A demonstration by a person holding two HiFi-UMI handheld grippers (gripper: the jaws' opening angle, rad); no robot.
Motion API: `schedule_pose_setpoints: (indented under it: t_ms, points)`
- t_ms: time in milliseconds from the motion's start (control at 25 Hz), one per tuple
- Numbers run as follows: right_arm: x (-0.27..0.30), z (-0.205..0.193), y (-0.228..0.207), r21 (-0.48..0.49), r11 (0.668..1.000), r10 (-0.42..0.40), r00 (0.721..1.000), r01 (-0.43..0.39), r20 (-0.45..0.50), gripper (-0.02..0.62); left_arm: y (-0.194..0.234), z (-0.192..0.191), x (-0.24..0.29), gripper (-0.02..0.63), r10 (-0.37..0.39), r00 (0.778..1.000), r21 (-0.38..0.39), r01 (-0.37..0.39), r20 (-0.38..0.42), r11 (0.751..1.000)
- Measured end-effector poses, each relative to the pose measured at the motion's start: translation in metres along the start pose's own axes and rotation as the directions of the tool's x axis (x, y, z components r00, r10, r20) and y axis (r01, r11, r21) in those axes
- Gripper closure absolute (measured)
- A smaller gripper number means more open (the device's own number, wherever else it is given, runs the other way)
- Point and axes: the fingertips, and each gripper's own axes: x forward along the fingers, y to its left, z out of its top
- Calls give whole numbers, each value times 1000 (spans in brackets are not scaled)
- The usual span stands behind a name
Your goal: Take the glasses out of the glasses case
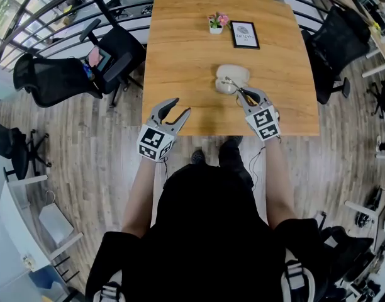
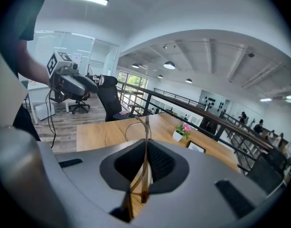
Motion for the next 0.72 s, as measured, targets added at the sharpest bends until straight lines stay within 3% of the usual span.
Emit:
schedule_pose_setpoints:
  t_ms: [720]
  points:
    - [7,-4,6,1,1000,13,1000,-13,-21,572,2,-7,0,400,-17,1000,-14,17,-15,1000]
